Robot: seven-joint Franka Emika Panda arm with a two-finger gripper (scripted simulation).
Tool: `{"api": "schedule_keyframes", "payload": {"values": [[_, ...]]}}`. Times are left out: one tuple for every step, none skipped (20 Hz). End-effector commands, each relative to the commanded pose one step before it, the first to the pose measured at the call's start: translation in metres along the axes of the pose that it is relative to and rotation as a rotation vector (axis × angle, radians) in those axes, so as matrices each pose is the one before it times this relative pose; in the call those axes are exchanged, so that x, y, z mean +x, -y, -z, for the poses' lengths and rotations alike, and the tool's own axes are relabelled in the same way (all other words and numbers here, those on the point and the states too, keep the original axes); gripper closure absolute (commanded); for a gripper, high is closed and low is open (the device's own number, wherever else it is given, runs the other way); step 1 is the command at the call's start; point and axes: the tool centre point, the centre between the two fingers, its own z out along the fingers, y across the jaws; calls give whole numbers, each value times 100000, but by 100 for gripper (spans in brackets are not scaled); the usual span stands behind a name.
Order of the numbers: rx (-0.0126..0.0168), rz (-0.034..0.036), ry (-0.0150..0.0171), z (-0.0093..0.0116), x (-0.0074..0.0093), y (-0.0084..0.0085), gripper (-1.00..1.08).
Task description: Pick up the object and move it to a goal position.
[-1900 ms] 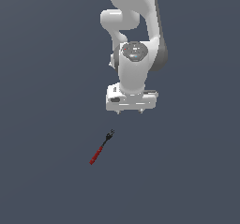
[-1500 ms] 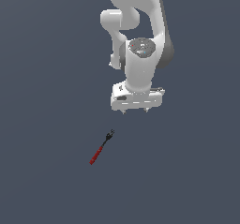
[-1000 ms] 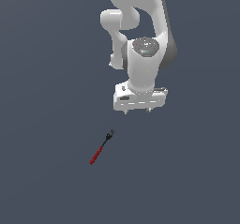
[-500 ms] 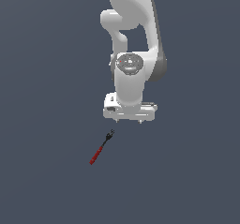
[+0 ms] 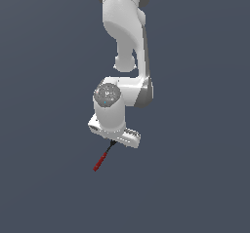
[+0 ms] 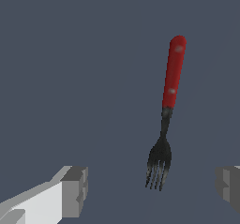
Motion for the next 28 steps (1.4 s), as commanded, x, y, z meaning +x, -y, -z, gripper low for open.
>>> {"api": "schedule_keyframes", "payload": {"values": [[-580, -5513, -335, -1120, 1200, -1214, -92], [-218, -1755, -93, -381, 385, -396, -92], [-203, -1579, -89, -348, 348, -354, -92], [-186, -1406, -83, -313, 311, -314, -92], [-168, -1235, -77, -278, 274, -275, -92], [-148, -1066, -69, -242, 237, -237, -92], [-127, -897, -60, -206, 200, -198, -92], [-105, -735, -50, -169, 164, -163, -92], [-82, -566, -40, -132, 126, -124, -92], [-60, -409, -29, -94, 92, -91, -92], [-36, -246, -18, -57, 55, -55, -92], [-10, -68, -5, -19, 15, -9, -92], [1, 410, 114, 58, -111, 21, -92], [0, 0, 0, -39, -1, 2, -92], [0, 0, 0, -117, -2, 5, -92], [0, 0, 0, -194, -4, 8, -92], [2, -67, -16, -260, 12, -33, -92], [0, 0, 0, -348, -9, 14, -92], [2, -67, -15, -412, 6, -28, -92], [0, 0, 0, -497, -16, 18, -92], [3, -67, -15, -558, -2, -24, -92], [3, -67, -15, -609, -6, -22, -92], [3, -67, -15, -545, -2, -24, -92], [0, 0, 0, -471, -15, 18, -92], [2, -67, -16, -375, 12, -27, -92], [0, 0, 0, -301, 2, 15, -92], [-2, -46, -15, -207, 26, -15, -92], [0, 0, 0, -131, 24, 15, -92]]}}
